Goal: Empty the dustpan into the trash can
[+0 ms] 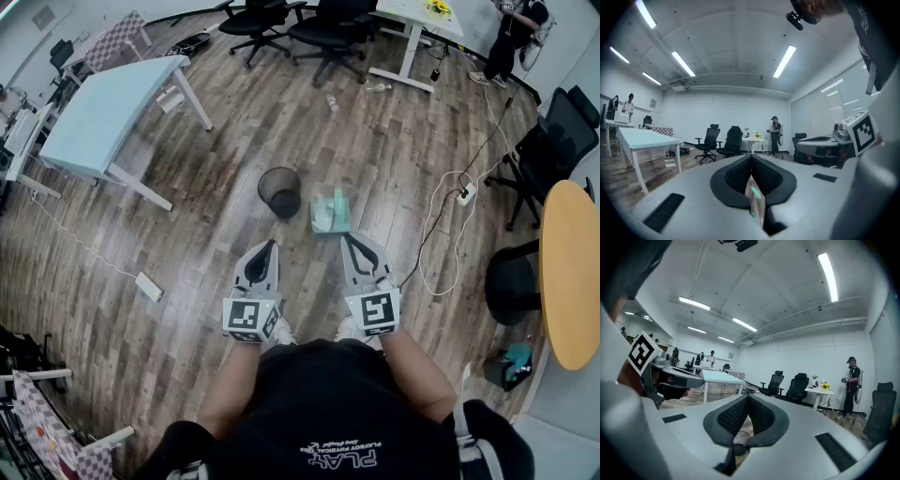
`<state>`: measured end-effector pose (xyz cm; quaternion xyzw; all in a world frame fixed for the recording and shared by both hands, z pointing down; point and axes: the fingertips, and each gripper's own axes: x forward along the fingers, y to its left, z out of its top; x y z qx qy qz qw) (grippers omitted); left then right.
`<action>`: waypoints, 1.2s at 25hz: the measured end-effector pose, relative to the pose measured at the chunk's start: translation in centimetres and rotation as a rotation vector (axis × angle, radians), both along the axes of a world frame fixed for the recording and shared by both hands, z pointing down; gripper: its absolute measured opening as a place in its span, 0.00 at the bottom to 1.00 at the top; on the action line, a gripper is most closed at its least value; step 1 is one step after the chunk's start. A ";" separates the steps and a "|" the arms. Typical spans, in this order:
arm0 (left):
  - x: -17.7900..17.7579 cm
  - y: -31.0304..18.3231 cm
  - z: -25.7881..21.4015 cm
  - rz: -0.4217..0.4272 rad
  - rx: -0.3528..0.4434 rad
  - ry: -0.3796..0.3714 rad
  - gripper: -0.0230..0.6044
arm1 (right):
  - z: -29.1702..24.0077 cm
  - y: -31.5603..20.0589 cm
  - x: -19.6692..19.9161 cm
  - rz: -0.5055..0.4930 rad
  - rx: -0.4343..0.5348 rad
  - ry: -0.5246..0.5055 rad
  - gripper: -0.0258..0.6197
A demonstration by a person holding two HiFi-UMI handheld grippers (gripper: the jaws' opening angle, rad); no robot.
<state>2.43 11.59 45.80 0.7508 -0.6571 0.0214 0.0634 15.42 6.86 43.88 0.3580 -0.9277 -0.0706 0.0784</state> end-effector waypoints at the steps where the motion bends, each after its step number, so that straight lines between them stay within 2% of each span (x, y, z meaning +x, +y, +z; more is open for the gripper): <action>1: -0.2 0.0 0.0 -0.001 -0.003 0.000 0.07 | 0.0 -0.1 0.0 0.005 -0.001 0.002 0.08; 9: -3.0 0.8 0.8 -0.065 -0.031 0.008 0.07 | -0.2 1.0 -0.9 0.028 -0.010 -0.040 0.08; 14: -3.2 0.7 0.9 -0.027 -0.030 0.017 0.07 | -0.1 1.0 -0.9 0.056 -0.003 -0.116 0.08; 19: -3.8 0.9 0.9 0.011 -0.022 0.016 0.07 | 0.8 1.0 -1.8 0.091 -0.042 -0.091 0.08; 30: -8.6 1.5 1.2 0.106 -0.007 0.023 0.07 | 2.7 1.6 -6.6 0.192 -0.086 -0.032 0.08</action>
